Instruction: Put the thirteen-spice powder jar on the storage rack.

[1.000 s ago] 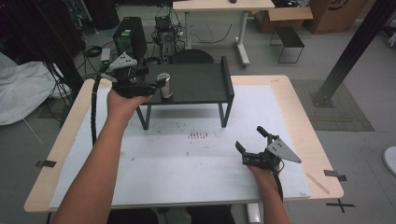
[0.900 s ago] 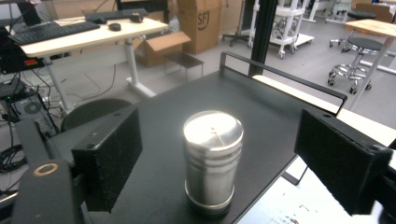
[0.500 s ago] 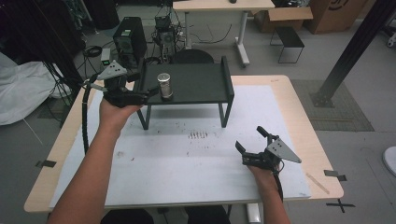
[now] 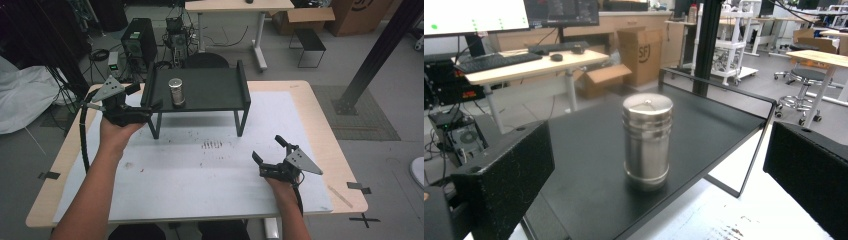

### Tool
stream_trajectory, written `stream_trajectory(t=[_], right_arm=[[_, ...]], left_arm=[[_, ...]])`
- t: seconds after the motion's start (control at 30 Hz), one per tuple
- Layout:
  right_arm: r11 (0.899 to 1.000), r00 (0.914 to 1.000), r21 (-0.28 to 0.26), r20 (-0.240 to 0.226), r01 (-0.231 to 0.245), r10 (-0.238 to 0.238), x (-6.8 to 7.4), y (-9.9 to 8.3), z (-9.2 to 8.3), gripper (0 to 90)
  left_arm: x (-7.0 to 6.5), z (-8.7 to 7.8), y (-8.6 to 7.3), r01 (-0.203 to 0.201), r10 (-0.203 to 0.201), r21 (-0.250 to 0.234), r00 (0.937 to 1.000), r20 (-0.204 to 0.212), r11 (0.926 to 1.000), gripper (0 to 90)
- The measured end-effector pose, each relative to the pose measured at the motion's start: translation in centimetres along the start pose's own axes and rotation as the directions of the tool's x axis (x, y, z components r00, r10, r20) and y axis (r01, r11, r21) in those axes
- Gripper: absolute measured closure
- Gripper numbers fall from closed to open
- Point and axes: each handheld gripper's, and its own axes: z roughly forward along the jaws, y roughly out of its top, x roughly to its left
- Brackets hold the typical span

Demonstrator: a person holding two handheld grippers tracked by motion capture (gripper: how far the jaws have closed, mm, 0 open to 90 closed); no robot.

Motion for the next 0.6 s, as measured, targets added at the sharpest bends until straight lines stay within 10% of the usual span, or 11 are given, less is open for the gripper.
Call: stream_trajectory(t=[0.6], right_arm=[[1.0,1.0,0.0,0.001,-0.002,0.002,0.0,0.0,0.0,0.0]], left_arm=[[0.0,-1.3,-3.5,0.001,0.0,-0.062,0.9998,0.02,0.9981,0.4]])
